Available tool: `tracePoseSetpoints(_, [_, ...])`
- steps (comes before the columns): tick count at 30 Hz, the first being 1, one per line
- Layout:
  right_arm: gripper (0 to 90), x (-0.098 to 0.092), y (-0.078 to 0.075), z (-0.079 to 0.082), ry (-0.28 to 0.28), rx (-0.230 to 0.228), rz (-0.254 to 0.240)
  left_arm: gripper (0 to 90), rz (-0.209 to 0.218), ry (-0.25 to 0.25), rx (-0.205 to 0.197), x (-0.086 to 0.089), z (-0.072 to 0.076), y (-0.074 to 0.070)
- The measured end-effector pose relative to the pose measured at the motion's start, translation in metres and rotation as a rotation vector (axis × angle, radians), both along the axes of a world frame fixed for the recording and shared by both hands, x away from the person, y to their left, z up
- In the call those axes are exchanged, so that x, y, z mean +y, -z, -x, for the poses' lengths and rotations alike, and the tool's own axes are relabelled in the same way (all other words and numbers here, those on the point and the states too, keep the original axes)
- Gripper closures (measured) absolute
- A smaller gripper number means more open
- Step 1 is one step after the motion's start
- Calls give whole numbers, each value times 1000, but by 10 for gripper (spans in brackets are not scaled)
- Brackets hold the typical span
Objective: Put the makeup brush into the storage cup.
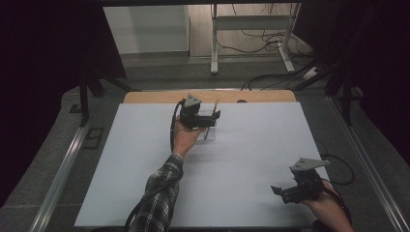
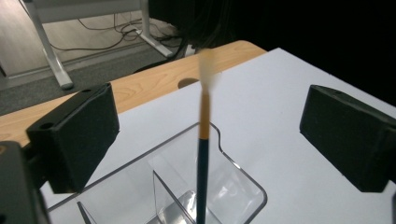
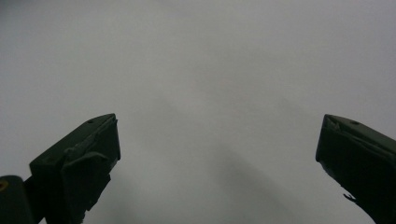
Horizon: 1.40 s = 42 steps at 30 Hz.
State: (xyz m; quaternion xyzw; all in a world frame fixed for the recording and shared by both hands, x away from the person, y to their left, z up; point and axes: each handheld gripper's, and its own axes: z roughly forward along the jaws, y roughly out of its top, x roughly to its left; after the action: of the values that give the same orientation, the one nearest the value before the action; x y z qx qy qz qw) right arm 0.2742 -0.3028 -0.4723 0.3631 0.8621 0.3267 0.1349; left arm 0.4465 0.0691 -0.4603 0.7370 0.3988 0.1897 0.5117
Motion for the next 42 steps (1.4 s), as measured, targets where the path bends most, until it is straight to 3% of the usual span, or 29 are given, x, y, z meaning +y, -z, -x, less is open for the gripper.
tracePoseSetpoints(5, [0, 0, 0, 0, 0, 1, 2, 18, -15, 52, 23, -1, 0, -1])
tracePoseSetpoints(9, [0, 0, 0, 0, 1, 1, 3, 0, -18, 63, 62, 0, -2, -2])
tracePoseSetpoints(18, [0, 1, 0, 0, -1, 1, 6, 0, -49, 73, 62, 2, 0, -6])
tracePoseSetpoints(22, [0, 1, 0, 0, -2, 0, 8, 0, -84, 88, 50, 3, 2, -7])
tracePoseSetpoints(33, [0, 1, 0, 0, 1, -1, 6, 0, -104, 104, 56, 10, 7, -8])
tracePoseSetpoints(42, [0, 0, 0, 0, 3, -1, 5, 0, -85, 132, 83, 14, 10, -10])
